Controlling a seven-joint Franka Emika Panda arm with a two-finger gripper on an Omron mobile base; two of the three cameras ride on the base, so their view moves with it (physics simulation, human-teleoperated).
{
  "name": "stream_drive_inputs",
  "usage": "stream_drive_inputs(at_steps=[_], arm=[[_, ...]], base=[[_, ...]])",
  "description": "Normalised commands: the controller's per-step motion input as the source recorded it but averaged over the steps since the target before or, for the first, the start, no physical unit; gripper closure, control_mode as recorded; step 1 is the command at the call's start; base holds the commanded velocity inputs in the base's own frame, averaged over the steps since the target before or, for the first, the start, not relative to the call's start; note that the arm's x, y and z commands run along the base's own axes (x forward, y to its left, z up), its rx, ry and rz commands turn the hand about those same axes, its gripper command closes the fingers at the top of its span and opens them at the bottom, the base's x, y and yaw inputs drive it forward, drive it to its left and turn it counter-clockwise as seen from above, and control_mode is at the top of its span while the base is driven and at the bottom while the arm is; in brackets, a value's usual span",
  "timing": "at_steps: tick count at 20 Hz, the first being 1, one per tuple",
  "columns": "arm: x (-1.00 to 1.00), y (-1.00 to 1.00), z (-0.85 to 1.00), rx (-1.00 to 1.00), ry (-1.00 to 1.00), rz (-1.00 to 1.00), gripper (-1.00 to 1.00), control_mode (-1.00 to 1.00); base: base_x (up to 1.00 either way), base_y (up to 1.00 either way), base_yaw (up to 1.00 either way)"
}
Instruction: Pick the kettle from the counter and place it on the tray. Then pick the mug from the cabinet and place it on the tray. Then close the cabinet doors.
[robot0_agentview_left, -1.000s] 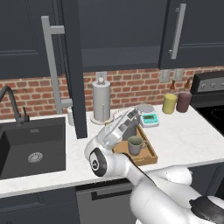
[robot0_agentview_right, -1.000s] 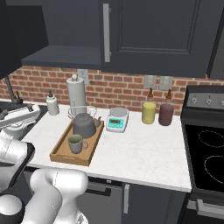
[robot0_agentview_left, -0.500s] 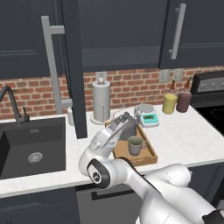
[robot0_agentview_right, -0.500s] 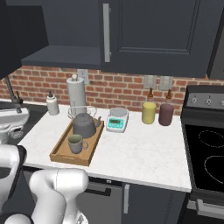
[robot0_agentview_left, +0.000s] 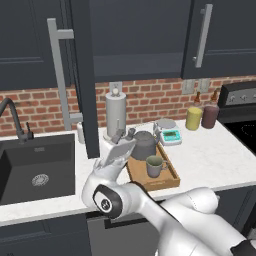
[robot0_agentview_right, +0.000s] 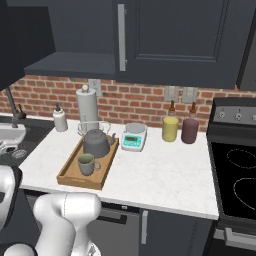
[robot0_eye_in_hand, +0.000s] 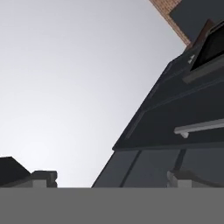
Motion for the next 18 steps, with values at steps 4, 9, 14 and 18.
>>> stream_drive_inputs(at_steps=[4, 9, 14, 18], arm=[[0.4, 0.3, -0.2, 0.0, 0.17, 0.07, -1.0, -1.0], [0.42, 0.19, -0.43, 0.0, 0.1, 0.13, -1.0, -1.0], [0.35, 0.22, -0.38, 0.0, 0.06, 0.13, -1.0, -1.0], [0.19, 0.48, -0.02, 0.0, 0.12, 0.05, -1.0, -1.0]], base=[[0.0, 0.0, 0.0], [0.0, 0.0, 0.0], [0.0, 0.0, 0.0], [0.0, 0.0, 0.0]])
